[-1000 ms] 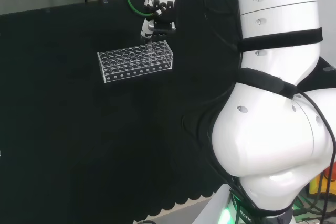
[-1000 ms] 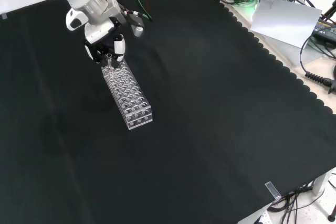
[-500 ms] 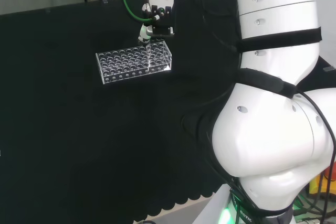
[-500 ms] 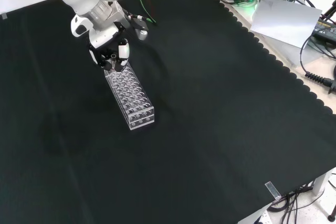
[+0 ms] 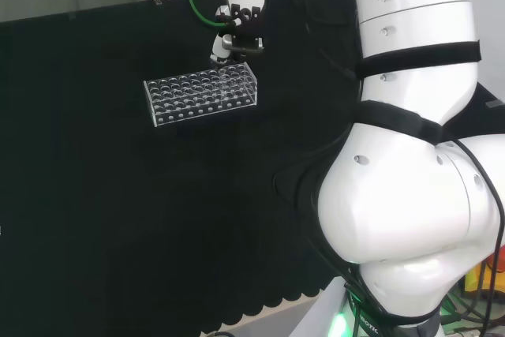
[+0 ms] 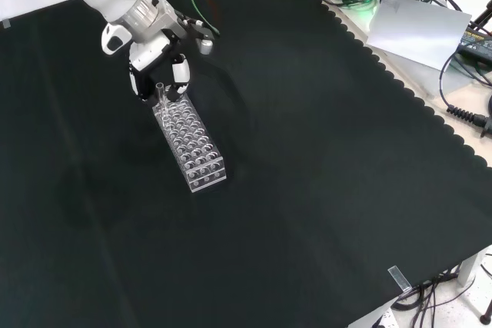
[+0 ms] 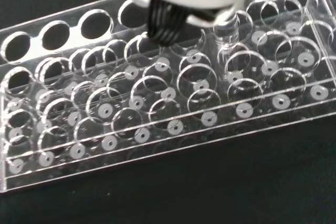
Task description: Put the test tube back in the rack.
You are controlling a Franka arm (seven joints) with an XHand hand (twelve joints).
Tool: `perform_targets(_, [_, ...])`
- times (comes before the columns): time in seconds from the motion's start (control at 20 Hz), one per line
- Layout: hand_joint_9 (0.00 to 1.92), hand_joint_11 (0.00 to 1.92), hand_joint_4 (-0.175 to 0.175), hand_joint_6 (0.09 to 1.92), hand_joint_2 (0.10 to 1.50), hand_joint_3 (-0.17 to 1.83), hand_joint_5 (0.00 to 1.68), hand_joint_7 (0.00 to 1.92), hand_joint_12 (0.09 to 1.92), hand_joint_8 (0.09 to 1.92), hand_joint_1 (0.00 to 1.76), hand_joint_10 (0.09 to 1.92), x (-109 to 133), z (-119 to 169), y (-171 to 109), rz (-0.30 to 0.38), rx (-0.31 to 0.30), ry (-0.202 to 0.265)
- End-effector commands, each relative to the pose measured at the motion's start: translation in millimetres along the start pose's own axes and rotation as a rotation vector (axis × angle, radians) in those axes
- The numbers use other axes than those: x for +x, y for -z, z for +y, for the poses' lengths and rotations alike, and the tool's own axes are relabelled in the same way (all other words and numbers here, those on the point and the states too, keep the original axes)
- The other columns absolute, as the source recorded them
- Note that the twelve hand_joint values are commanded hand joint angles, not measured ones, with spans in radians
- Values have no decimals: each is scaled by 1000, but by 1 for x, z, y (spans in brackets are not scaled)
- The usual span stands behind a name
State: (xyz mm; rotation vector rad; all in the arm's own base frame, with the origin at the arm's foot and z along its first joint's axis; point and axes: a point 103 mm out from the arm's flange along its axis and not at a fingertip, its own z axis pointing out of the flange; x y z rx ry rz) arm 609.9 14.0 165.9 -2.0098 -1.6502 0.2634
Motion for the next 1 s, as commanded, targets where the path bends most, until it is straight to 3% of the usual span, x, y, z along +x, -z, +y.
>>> perform_targets(0.05, [1009,665,-67,662,540,778,830,862,1423,891,1188,762,1,-4,8,46,20,19])
perform_targets(0.35, [930,616,-42,672,533,769,774,773,1429,898,1175,765,0,-15,27,76,2,30])
perform_targets(1.0, [884,586,-27,668,538,747,722,723,1432,901,1171,774,15,-61,108,51,-83,84])
